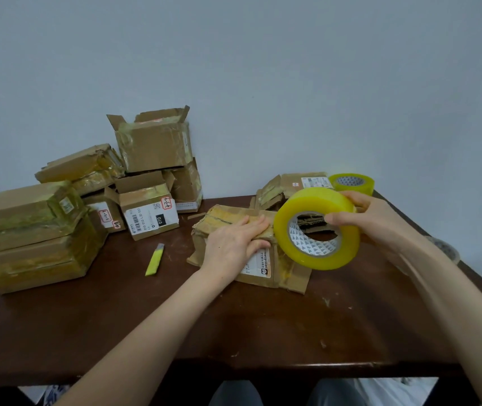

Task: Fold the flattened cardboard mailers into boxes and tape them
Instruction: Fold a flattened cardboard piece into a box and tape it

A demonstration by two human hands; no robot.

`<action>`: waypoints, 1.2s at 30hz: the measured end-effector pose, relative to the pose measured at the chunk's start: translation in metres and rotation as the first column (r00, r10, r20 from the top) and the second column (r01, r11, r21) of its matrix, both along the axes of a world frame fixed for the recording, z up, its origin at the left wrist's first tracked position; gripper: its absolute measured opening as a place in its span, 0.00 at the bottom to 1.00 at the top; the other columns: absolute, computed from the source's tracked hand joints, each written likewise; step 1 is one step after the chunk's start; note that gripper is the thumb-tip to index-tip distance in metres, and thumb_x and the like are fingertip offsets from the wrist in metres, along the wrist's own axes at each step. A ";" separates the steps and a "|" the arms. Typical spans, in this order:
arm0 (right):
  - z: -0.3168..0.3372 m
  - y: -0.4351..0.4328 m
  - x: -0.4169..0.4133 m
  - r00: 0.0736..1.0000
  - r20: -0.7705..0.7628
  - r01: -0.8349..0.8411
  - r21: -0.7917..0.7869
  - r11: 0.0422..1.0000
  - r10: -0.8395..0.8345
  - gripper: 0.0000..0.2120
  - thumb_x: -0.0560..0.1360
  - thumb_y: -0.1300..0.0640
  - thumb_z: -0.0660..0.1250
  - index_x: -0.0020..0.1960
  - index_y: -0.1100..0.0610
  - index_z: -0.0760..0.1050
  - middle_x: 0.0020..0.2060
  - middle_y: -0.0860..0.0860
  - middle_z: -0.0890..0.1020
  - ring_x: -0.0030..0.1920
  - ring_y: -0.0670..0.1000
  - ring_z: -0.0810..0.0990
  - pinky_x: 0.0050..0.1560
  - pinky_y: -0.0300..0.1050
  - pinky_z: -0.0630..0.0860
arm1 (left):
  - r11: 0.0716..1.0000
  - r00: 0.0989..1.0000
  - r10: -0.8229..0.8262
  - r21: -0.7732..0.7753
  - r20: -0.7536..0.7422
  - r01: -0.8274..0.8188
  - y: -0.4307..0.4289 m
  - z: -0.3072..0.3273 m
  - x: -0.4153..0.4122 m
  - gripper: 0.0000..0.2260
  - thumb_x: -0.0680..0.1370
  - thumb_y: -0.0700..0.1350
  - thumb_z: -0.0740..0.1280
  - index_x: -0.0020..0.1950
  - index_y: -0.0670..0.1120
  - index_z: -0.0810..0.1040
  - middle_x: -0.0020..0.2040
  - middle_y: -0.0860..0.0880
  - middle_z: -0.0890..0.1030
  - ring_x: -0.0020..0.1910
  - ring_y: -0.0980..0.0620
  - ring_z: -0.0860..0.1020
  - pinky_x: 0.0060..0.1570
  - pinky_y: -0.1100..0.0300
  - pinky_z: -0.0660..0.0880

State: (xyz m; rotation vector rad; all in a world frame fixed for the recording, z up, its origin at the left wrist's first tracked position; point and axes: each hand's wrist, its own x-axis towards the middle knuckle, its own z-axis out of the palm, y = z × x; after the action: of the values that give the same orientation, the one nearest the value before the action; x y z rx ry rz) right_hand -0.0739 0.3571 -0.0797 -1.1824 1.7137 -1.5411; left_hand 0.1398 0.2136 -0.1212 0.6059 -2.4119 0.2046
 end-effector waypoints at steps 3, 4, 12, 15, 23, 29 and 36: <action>-0.004 0.002 0.001 1.000 -0.020 0.003 -0.011 1.000 -0.003 0.20 0.68 0.62 0.76 0.55 0.46 0.78 0.45 0.49 0.84 0.47 0.51 0.83 0.44 0.44 0.77 | 1.000 0.999 -0.005 0.020 -0.053 0.006 0.001 -0.001 0.002 0.17 0.74 0.54 0.67 0.62 0.53 0.80 0.60 0.55 0.80 0.60 0.52 0.78 0.49 0.55 0.80; -0.005 0.001 0.001 1.000 -0.025 0.009 -0.016 1.000 -0.009 0.19 0.68 0.63 0.75 0.56 0.47 0.78 0.45 0.49 0.84 0.46 0.50 0.83 0.43 0.43 0.77 | 0.998 1.000 0.008 0.069 -0.005 -0.007 0.003 0.002 0.002 0.19 0.76 0.54 0.67 0.66 0.54 0.76 0.65 0.56 0.76 0.65 0.54 0.74 0.55 0.54 0.77; -0.011 -0.016 0.011 1.000 0.002 0.001 -0.070 0.998 -0.001 0.23 0.69 0.59 0.76 0.63 0.51 0.76 0.51 0.50 0.83 0.49 0.49 0.82 0.48 0.43 0.78 | 0.995 0.990 0.076 0.051 0.120 -0.082 0.008 0.008 -0.009 0.25 0.81 0.56 0.57 0.77 0.53 0.56 0.73 0.56 0.68 0.70 0.55 0.66 0.62 0.59 0.66; -0.019 -0.017 0.016 0.999 0.005 0.038 -0.097 0.995 -0.038 0.22 0.69 0.54 0.75 0.62 0.49 0.75 0.50 0.45 0.82 0.47 0.42 0.81 0.41 0.32 0.76 | 0.995 0.988 0.093 0.029 0.121 -0.098 0.003 0.006 -0.010 0.25 0.81 0.56 0.56 0.77 0.54 0.54 0.74 0.56 0.65 0.72 0.57 0.64 0.61 0.58 0.68; -0.011 -0.015 0.006 0.999 -0.051 0.007 0.009 1.000 -0.007 0.22 0.68 0.58 0.77 0.59 0.46 0.76 0.49 0.47 0.83 0.47 0.44 0.81 0.38 0.33 0.76 | 0.994 0.982 0.095 0.037 0.163 -0.103 0.000 0.006 -0.008 0.26 0.82 0.56 0.55 0.78 0.55 0.52 0.77 0.56 0.59 0.74 0.58 0.59 0.65 0.58 0.67; -0.010 -0.005 -0.007 0.991 -0.131 0.001 0.141 0.990 0.018 0.25 0.67 0.57 0.77 0.63 0.49 0.77 0.49 0.48 0.83 0.50 0.47 0.81 0.46 0.40 0.76 | 0.995 0.978 0.085 0.032 0.189 -0.093 -0.004 0.001 -0.009 0.23 0.82 0.56 0.53 0.77 0.56 0.55 0.77 0.54 0.57 0.75 0.56 0.58 0.66 0.56 0.69; -0.011 -0.001 -0.003 0.968 -0.221 -0.059 0.251 0.966 0.117 0.22 0.68 0.57 0.76 0.59 0.46 0.74 0.49 0.46 0.80 0.48 0.44 0.78 0.41 0.36 0.72 | 0.993 0.976 0.092 0.054 0.198 -0.104 -0.002 0.005 -0.009 0.20 0.82 0.56 0.53 0.75 0.59 0.61 0.77 0.56 0.58 0.75 0.56 0.60 0.63 0.57 0.70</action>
State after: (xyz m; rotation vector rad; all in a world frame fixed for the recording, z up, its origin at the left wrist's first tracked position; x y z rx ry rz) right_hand -0.0774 0.3561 -0.0908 -1.3320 1.9089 -1.1357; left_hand 0.1304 0.2113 -0.1160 0.7668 -2.5875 0.2389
